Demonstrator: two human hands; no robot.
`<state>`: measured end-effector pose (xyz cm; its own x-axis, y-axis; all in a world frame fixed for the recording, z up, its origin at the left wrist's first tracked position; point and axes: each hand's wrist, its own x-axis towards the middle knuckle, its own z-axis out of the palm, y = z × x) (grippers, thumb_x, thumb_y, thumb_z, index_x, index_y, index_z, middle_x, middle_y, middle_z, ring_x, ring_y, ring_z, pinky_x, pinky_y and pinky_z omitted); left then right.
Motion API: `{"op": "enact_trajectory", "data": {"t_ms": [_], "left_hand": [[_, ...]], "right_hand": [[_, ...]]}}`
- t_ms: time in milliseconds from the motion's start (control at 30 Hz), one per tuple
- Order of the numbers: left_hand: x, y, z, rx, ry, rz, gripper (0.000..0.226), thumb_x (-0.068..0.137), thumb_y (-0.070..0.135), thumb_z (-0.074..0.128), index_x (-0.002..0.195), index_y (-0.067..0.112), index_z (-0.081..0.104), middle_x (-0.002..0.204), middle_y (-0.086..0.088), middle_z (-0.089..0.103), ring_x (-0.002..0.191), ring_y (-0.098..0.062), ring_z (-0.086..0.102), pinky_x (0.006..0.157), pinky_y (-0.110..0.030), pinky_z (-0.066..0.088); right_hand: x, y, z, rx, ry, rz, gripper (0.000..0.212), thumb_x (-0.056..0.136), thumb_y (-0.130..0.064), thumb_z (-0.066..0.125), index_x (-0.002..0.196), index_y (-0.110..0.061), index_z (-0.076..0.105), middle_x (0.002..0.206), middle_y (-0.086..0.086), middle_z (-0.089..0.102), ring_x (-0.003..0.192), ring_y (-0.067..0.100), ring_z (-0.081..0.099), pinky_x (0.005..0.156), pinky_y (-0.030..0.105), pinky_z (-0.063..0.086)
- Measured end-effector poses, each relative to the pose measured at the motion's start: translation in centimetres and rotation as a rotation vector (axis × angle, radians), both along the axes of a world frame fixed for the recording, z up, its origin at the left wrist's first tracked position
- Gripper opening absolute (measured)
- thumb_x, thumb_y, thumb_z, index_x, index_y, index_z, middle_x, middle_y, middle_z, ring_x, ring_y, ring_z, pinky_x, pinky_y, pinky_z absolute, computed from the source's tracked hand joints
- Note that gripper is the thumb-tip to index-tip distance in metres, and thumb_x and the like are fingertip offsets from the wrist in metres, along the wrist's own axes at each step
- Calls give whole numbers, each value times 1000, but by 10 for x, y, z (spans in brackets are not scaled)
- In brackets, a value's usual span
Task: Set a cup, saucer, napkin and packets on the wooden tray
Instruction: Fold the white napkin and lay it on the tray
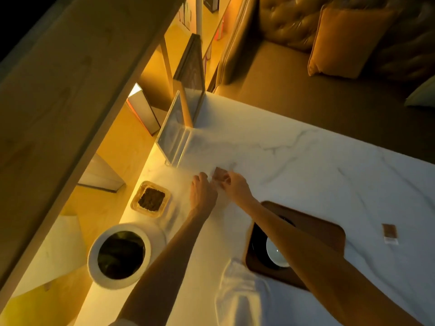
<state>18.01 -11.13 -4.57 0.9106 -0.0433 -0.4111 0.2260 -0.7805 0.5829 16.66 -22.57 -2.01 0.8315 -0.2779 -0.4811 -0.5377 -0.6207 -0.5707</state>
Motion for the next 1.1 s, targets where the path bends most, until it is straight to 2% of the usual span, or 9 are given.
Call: {"op": "enact_trajectory", "data": {"t_ms": [133, 300, 467, 567, 600, 667, 767, 900, 1100], "left_hand": [[-91, 31, -3, 46, 73, -147, 17, 91, 18, 52, 100, 5, 58, 105, -17, 60, 97, -38, 58, 77, -44, 46], [-218, 54, 2, 181, 378, -221, 37, 93, 43, 45, 112, 13, 55, 117, -10, 59, 112, -33, 58, 90, -41, 47], [-281, 58, 9, 219, 460, -263, 37, 92, 38, 54, 120, 15, 50, 125, -5, 55, 117, -27, 54, 93, -36, 43], [-276, 62, 22, 161, 420, -217, 15, 93, 21, 48, 106, 17, 55, 122, -10, 58, 113, -31, 54, 91, -35, 41], [-269, 64, 28, 118, 412, -218, 7, 93, 19, 47, 91, 21, 53, 118, -13, 60, 111, -32, 55, 88, -35, 41], [-255, 70, 39, 21, 362, -199, 28, 93, 17, 49, 71, 26, 35, 103, -16, 64, 102, -36, 59, 77, -37, 41], [-227, 85, 64, -109, 258, -234, 6, 96, 16, 53, 93, 12, 50, 105, -20, 64, 102, -35, 63, 81, -39, 46], [-186, 101, 108, -152, 162, -385, 34, 98, 26, 56, 127, 9, 55, 128, -2, 57, 120, -20, 54, 106, -33, 42], [-109, 95, 234, -185, -67, -464, 18, 93, 19, 63, 103, 6, 70, 102, -9, 68, 94, -19, 61, 87, -34, 48]], "right_hand": [[-79, 31, 0, -124, 127, 371, 20, 92, -20, 53, 105, -10, 65, 109, 13, 67, 103, 30, 62, 87, 34, 48], [-164, 61, -1, -391, 323, 642, 26, 92, -13, 44, 113, -11, 60, 119, 13, 60, 115, 34, 53, 95, 42, 44], [-206, 56, 13, -543, 215, 715, 32, 58, -33, 85, 81, -18, 68, 82, 3, 68, 82, 20, 65, 71, 26, 52], [-210, 45, 15, -424, 255, 695, 24, 91, -23, 54, 110, -9, 59, 117, 13, 59, 113, 30, 54, 91, 38, 44], [-208, 41, 20, -342, 223, 627, 22, 92, -19, 50, 110, -9, 59, 117, 13, 59, 113, 30, 53, 91, 38, 44], [-203, 31, 39, -183, 113, 485, 17, 91, -16, 50, 103, -8, 60, 108, 14, 64, 104, 29, 58, 85, 38, 46], [-193, 8, 76, 33, 15, 298, 11, 89, -16, 56, 94, -7, 58, 87, 12, 66, 81, 24, 61, 75, 39, 48], [-176, -28, 137, 134, -137, 198, 6, 85, -19, 66, 86, -14, 61, 82, 4, 62, 75, 15, 58, 72, 34, 48], [-155, -95, 252, 276, -324, 96, 8, 83, -10, 70, 89, -7, 64, 88, 15, 67, 84, 27, 66, 76, 39, 58]]}}
